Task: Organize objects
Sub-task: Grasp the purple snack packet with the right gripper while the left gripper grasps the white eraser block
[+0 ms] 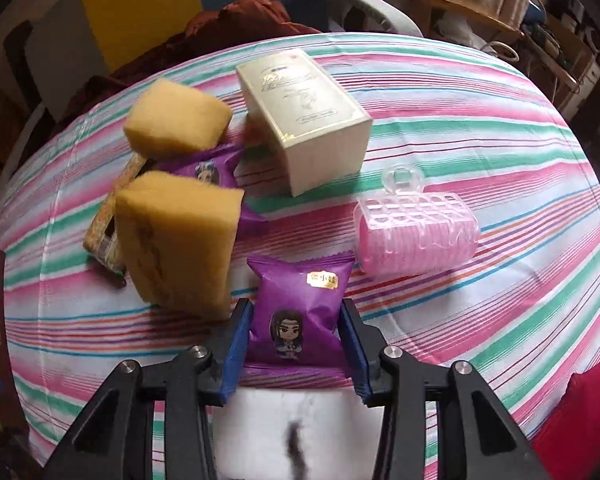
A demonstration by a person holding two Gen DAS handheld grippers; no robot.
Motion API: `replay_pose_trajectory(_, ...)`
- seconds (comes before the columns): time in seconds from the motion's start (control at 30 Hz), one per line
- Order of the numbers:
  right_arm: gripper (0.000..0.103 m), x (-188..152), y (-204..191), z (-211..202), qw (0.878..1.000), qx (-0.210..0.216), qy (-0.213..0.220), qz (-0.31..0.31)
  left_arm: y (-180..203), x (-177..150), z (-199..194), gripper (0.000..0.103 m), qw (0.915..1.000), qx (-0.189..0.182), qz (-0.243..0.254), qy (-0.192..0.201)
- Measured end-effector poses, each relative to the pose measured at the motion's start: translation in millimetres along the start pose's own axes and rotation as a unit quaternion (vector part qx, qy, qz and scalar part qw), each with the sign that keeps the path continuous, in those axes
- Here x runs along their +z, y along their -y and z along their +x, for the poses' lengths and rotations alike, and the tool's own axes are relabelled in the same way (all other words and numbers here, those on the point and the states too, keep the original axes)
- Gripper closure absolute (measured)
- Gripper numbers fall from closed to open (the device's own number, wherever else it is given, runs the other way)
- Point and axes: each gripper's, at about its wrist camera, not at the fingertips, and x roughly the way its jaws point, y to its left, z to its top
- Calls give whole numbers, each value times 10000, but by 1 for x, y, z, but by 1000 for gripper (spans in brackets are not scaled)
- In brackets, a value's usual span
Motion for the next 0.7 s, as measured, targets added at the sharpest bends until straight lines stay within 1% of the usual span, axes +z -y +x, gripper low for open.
replay_pose_trajectory(0.07, 62, -2, 0, -12, 9994, 316, 150, 82, 2, 5, 1, 4, 9999, 32, 93, 35)
replay_pose_trajectory(0.1, 62, -3, 1, -20, 9985, 466, 252, 143, 5, 8, 2, 9, 9998, 37, 172, 44)
replay_pose_trajectory(0.2, 61, -10, 14, -51, 9928, 850, 748, 391, 16, 21, 5, 12, 9984, -5, 555, 118)
replay_pose_trajectory(0.23, 61, -11, 22, -61, 9883, 1030, 969, 578, 21, 25, 8, 12, 9973, -35, 713, 150)
replay_pose_trajectory(0.3, 61, -7, 42, -69, 9795, 1177, 1298, 991, 38, 35, 16, 11, 9939, -87, 1084, 188)
replay_pose_trajectory(0.33, 61, -9, 53, -72, 9728, 1313, 1433, 1260, 49, 40, 19, 10, 9906, -167, 1337, 257)
replay_pose_trajectory(0.37, 61, -8, 57, -72, 9676, 1439, 1508, 1423, 62, 45, 24, 10, 9853, -275, 1652, 337)
replay_pose_trajectory(0.4, 61, -8, 70, -77, 9610, 1585, 1616, 1589, 73, 49, 29, 10, 9815, -332, 1855, 353)
replay_pose_trajectory(0.5, 61, -18, 87, -88, 9396, 2011, 2042, 1872, 106, 65, 51, 11, 9699, -474, 2373, 283)
replay_pose_trajectory(0.57, 61, -22, 92, -92, 9285, 2283, 2181, 1952, 125, 75, 68, 12, 9623, -588, 2650, 176)
replay_pose_trajectory(0.63, 61, -23, 96, -92, 9238, 2368, 2221, 2029, 145, 82, 82, 12, 9524, -680, 2970, 126)
replay_pose_trajectory(0.7, 61, -21, 105, -89, 9168, 2511, 2248, 2140, 165, 85, 93, 12, 9398, -842, 3310, 72)
